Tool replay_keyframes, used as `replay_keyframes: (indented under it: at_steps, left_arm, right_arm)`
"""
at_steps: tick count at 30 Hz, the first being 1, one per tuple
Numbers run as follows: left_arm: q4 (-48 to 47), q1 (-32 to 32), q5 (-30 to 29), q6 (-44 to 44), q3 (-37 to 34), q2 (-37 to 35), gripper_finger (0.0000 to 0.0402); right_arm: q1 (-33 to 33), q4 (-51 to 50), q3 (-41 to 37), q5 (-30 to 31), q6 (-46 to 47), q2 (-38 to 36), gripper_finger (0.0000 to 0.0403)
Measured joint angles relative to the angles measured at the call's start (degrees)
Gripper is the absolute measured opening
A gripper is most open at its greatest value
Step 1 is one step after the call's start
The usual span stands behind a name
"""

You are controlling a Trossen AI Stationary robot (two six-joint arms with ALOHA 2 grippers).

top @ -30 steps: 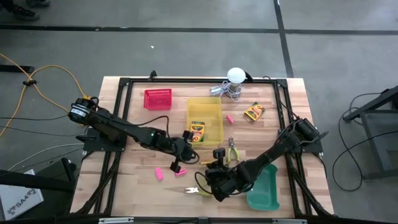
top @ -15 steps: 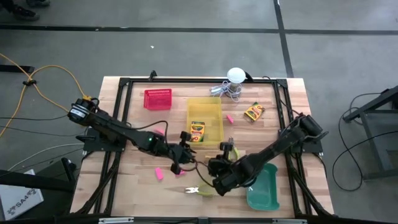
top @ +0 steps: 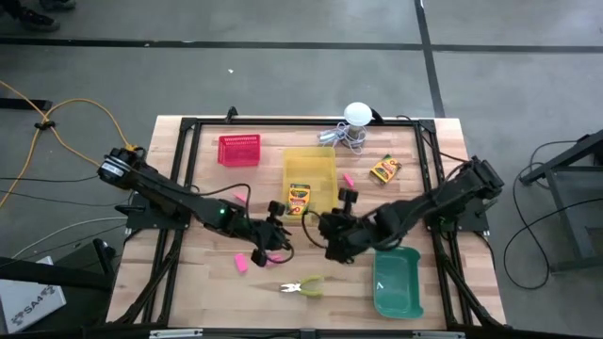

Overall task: Pick & Place School Supplies
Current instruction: Put the yellow crayon box into the yellow bin

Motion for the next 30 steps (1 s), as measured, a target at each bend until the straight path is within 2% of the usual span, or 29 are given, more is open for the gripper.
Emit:
replay_keyframes:
  at_steps: [10, 23, 30]
  left_arm:
    - [-4.8, 1.7, 7.9, -0.8, 0.0, -5.1, 0.0075]
    - [-7.1, 2.2, 11.5, -0.6, 0.0, -5.1, 0.0075]
    - [-7.0, 2.3, 11.4, -0.7, 0.0, -5.1, 0.0075]
  right_arm:
    - [-11.5, 0.8, 0.0, -4.6, -12.5, 0.0, 0.0004]
    - [-26.8, 6.7, -0.1, -17.6, -24.8, 0.0, 0.0004]
    - [-31.8, 8.8, -0.2, -23.1, -29.7, 1.3, 0.0004]
